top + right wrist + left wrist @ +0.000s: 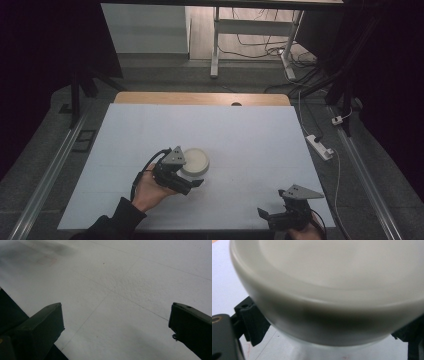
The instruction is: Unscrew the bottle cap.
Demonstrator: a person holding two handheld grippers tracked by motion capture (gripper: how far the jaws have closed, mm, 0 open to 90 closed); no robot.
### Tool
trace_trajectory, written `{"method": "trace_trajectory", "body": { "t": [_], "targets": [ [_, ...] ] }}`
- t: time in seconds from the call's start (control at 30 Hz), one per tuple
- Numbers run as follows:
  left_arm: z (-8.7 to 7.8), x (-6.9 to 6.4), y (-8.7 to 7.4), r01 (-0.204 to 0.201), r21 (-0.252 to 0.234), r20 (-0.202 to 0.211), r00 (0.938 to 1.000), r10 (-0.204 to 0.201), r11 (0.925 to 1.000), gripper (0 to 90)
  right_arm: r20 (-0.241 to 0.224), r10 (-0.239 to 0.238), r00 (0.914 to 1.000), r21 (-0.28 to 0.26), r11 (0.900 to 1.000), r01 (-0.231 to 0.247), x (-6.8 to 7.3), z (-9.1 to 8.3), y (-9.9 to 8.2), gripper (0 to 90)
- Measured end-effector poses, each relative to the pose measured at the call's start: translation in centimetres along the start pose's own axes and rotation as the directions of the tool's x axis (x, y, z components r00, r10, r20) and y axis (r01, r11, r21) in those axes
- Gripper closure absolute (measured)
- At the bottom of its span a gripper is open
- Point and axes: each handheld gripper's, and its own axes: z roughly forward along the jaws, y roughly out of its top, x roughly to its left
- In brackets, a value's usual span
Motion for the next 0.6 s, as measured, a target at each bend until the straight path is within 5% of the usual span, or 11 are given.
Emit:
{"method": "trace_trajectory", "body": {
  "t": [0.6],
  "targets": [
    [0.1,-0.2,0.0,-0.006,-0.004,0.010,0.9999,0.006,1.0000,7.7,-0.026,-0.014,0.9996,-0.052,0.9986,0.013,1.2,-0.1,1.2,0.0]
  ]
}}
